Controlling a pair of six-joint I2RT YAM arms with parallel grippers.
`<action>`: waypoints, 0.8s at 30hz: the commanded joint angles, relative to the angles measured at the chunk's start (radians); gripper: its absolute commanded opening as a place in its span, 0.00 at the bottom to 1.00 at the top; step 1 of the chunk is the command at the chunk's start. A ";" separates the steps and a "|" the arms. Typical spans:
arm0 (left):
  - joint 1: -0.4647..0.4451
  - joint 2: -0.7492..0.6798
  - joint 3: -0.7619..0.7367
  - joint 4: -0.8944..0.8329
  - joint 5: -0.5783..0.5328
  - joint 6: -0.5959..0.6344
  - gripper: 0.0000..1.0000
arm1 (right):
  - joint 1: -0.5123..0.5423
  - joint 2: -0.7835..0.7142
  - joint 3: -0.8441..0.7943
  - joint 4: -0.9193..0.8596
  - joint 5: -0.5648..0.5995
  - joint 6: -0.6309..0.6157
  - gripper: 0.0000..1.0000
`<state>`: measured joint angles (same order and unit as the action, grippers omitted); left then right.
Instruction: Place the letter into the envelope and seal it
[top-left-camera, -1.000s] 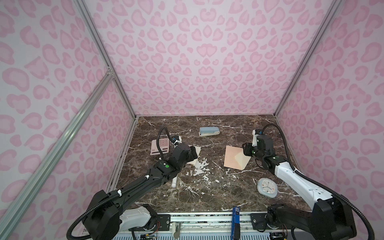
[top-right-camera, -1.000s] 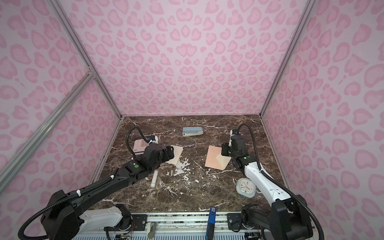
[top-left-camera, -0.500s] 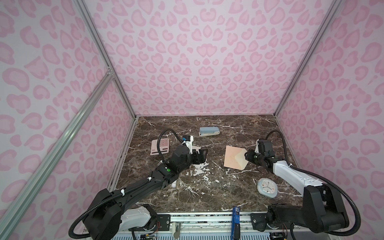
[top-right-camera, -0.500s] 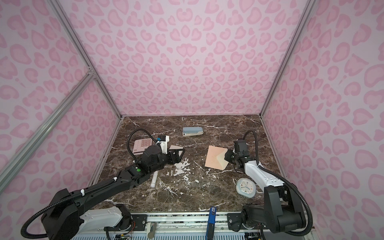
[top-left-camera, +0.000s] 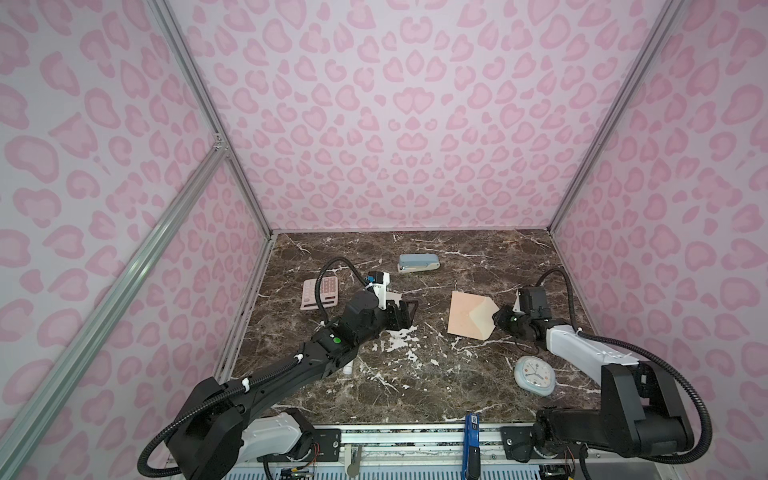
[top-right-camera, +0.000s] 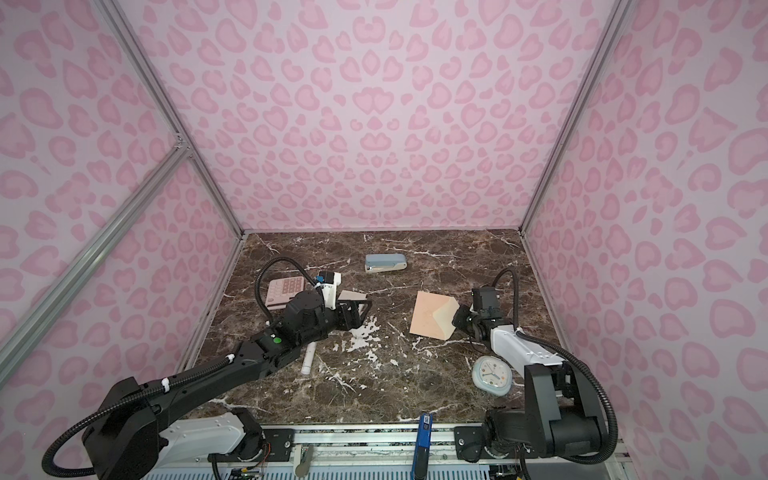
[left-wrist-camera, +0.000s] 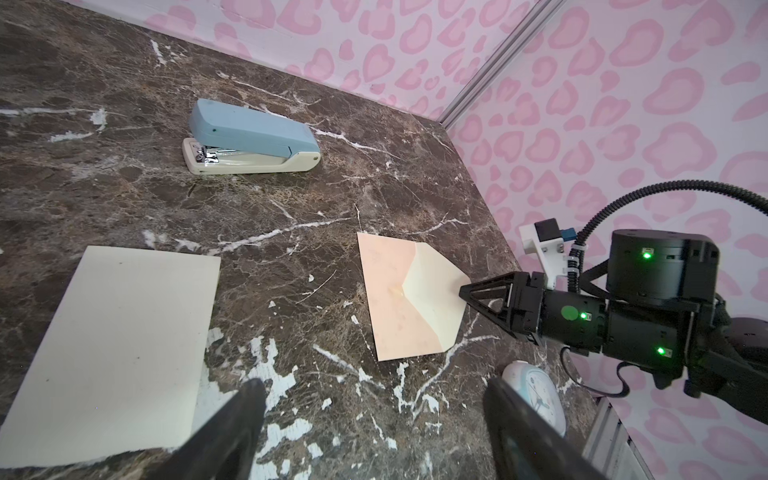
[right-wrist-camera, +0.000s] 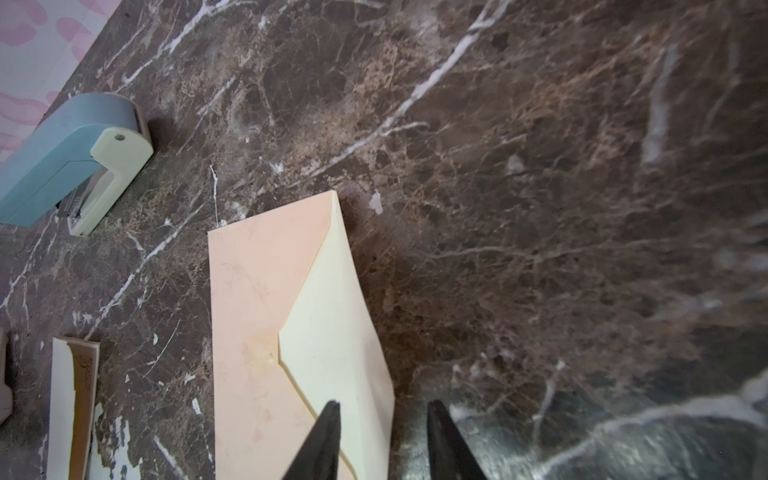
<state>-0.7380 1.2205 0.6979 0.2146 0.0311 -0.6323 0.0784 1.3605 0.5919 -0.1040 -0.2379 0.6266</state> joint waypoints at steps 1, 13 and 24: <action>-0.001 0.002 0.002 0.046 0.018 0.007 0.85 | 0.001 0.025 -0.011 0.067 -0.046 0.015 0.31; -0.001 -0.007 0.003 0.032 0.023 0.015 0.84 | 0.011 0.064 0.014 0.057 -0.057 -0.017 0.05; -0.001 -0.092 -0.026 -0.018 -0.013 0.020 0.84 | 0.154 0.009 0.128 -0.099 -0.008 -0.084 0.00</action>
<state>-0.7395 1.1572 0.6796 0.2035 0.0448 -0.6277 0.1825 1.3842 0.6827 -0.1268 -0.2768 0.5827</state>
